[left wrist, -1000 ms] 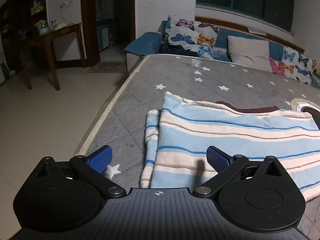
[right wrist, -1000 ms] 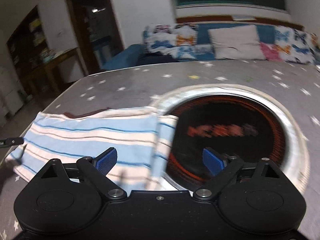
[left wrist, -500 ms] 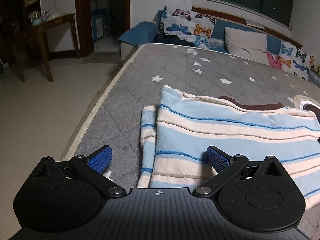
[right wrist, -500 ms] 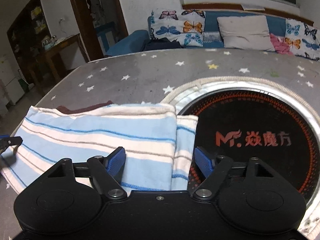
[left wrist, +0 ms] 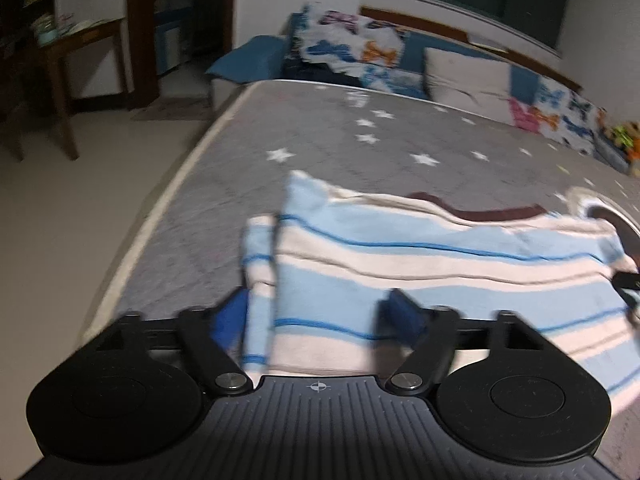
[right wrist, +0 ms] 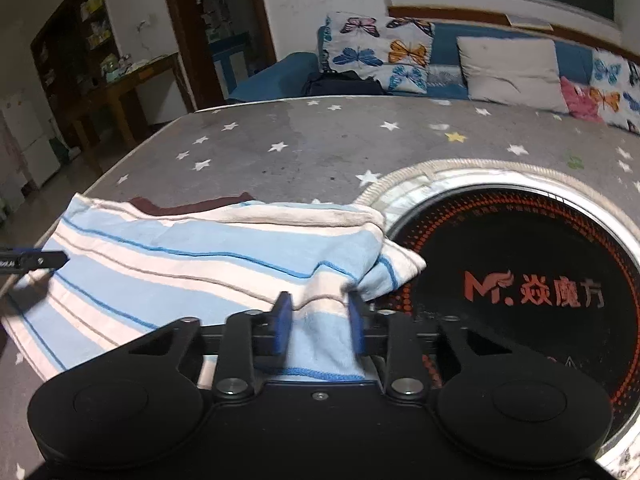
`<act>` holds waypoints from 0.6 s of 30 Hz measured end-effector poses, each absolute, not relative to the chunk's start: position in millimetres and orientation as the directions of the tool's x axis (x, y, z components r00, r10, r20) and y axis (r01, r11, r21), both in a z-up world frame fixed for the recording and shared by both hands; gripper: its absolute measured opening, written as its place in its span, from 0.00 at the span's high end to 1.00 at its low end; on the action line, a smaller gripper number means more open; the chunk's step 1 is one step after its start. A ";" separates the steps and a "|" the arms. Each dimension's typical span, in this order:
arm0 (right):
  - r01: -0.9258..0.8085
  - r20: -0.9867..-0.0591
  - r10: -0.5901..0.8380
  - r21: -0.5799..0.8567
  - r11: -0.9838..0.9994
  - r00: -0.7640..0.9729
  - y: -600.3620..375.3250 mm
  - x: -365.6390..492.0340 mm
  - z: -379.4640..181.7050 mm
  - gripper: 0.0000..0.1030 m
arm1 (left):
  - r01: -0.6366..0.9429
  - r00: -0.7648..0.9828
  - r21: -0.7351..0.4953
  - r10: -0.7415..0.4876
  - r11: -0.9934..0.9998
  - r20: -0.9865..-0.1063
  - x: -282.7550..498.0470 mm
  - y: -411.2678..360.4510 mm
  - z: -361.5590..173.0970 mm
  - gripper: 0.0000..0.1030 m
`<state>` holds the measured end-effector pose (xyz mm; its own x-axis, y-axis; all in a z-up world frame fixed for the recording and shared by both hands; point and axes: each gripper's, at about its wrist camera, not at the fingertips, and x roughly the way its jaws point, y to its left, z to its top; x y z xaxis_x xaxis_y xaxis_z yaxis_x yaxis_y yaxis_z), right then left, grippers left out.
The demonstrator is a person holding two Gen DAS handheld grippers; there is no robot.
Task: Fold clothes
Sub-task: 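Move both tools down to the folded edge of the striped shirt, then close both tools on the folded shirt edge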
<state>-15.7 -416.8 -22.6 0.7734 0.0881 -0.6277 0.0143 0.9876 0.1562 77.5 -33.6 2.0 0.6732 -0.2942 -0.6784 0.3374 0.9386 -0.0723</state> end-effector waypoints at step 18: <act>-0.087 -0.402 0.072 -0.018 0.996 0.913 -390.2 -41.3 98.8 0.86 | 0.406 0.776 -0.162 -0.433 0.899 -0.458 40.7 -47.9 122.0 0.85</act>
<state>-41.3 -390.2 98.8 0.9127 0.0721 -0.4022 -0.0869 0.9960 -0.0185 40.7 -47.9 122.0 0.7760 -0.4331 -0.4584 0.4062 0.8993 -0.1620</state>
